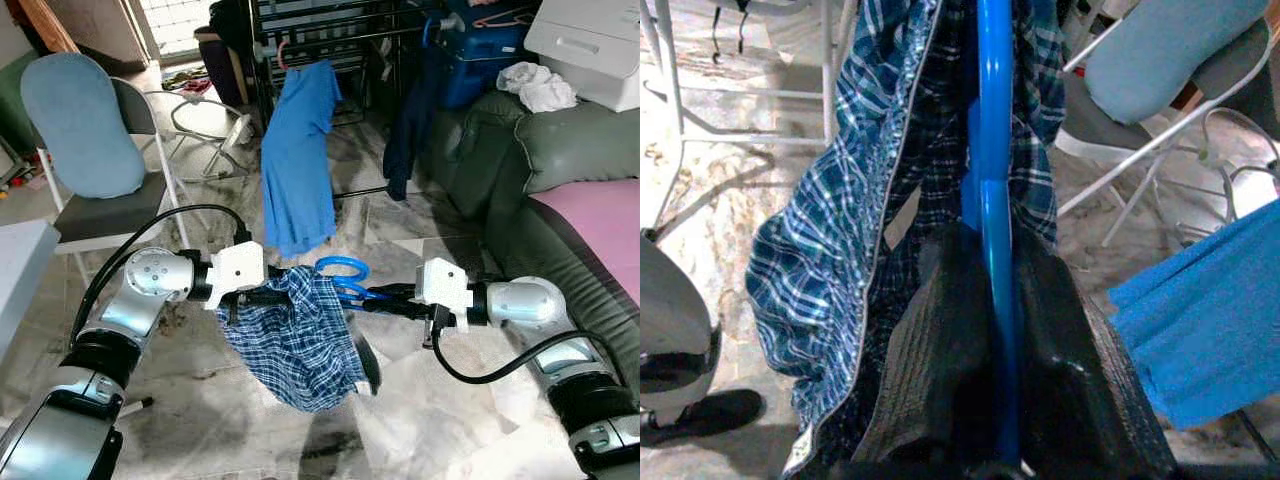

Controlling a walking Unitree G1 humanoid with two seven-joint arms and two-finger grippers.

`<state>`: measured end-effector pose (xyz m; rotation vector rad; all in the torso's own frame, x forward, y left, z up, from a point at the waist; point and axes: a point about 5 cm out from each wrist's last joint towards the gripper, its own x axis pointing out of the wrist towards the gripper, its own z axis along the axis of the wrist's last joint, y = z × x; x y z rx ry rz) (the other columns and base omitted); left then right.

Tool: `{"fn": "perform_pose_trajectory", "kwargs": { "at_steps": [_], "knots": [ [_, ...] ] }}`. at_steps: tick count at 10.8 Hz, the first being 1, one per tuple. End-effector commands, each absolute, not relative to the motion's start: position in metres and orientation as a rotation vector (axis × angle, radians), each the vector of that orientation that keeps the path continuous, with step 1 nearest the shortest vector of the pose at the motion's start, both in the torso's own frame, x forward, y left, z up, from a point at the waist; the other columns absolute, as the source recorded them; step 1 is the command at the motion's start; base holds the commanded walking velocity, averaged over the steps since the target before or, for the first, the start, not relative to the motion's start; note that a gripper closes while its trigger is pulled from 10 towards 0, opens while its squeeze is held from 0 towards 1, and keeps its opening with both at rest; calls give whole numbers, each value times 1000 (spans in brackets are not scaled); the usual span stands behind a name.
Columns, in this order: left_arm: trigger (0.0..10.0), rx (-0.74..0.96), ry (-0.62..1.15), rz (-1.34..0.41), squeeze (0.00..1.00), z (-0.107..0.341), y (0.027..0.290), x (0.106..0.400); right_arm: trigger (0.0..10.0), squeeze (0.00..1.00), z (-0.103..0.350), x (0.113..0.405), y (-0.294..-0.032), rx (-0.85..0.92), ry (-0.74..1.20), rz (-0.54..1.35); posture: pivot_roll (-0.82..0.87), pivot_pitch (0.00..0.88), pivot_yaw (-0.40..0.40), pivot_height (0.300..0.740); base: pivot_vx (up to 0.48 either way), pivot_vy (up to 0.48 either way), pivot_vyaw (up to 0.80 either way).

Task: Hang hanger

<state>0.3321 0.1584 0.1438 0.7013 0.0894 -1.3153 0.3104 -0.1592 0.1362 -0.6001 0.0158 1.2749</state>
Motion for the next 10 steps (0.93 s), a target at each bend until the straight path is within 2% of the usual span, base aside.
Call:
{"fn": "perform_pose_trajectory", "kwargs": {
  "at_steps": [1,6,7,10],
  "knots": [
    [0,724,134,-1320,0,141,165,331,10000,0,142,312,-154,-620,-25,1283,-162,21,126,740,0,0,0],
    [0,708,91,-1265,0,142,164,334,10000,0,144,318,-155,-630,-26,1249,-168,15,122,740,0,0,0],
    [0,700,65,-1224,0,139,166,334,10000,1000,142,320,-154,-602,-2,1249,-162,11,122,740,0,0,0],
    [0,651,36,-1161,0,138,173,333,10000,1000,146,326,-155,-671,-55,1178,-150,39,113,740,0,0,0]
  ]
}}
